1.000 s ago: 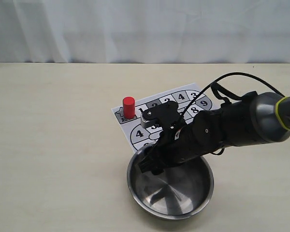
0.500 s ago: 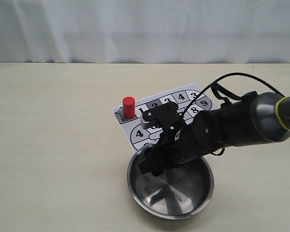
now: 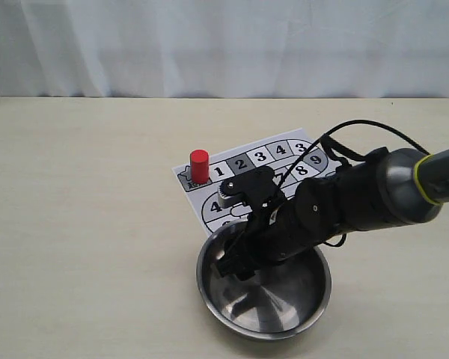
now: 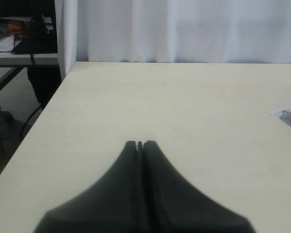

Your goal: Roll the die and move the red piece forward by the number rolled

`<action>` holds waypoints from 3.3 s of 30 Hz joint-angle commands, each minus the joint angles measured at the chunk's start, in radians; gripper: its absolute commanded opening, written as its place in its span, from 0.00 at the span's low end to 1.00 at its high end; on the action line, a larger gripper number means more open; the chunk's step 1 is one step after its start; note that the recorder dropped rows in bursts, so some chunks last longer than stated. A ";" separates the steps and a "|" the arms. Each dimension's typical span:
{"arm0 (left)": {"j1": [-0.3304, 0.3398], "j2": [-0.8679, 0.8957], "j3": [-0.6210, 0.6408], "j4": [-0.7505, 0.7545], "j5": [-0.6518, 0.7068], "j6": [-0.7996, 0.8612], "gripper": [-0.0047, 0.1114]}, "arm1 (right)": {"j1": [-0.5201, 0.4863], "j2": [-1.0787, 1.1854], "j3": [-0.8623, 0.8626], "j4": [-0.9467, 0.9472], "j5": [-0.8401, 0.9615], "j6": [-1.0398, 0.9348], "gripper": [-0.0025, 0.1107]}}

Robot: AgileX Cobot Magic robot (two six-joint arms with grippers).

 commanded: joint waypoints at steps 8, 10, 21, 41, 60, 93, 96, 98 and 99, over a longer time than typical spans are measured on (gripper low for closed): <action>-0.001 0.000 0.000 0.001 -0.009 0.000 0.04 | 0.002 0.011 0.000 -0.007 -0.005 -0.030 0.52; -0.001 0.000 0.000 0.001 -0.009 0.000 0.04 | 0.002 0.007 0.000 -0.007 -0.005 -0.030 0.42; -0.001 0.000 0.000 0.001 -0.009 0.000 0.04 | 0.000 -0.146 0.000 -0.014 0.134 -0.030 0.06; -0.001 0.000 0.000 0.001 -0.009 0.000 0.04 | -0.666 -0.070 -0.199 -0.188 0.206 0.002 0.06; -0.001 0.000 0.000 0.001 -0.009 0.000 0.04 | -0.605 0.092 -0.382 0.284 0.370 -0.422 0.82; -0.001 0.000 0.000 0.001 -0.009 0.000 0.04 | -0.602 -0.042 -0.389 -0.105 0.628 -0.216 0.06; -0.001 0.000 0.000 0.001 -0.009 0.000 0.04 | -0.583 -0.042 -0.369 -0.124 0.645 -0.235 0.06; -0.001 0.000 0.000 0.001 -0.009 0.000 0.04 | -0.556 -0.042 -0.349 -0.146 0.627 -0.240 0.06; -0.001 0.000 0.000 0.001 -0.009 0.000 0.04 | -0.540 -0.042 -0.341 -0.151 0.608 -0.240 0.06</action>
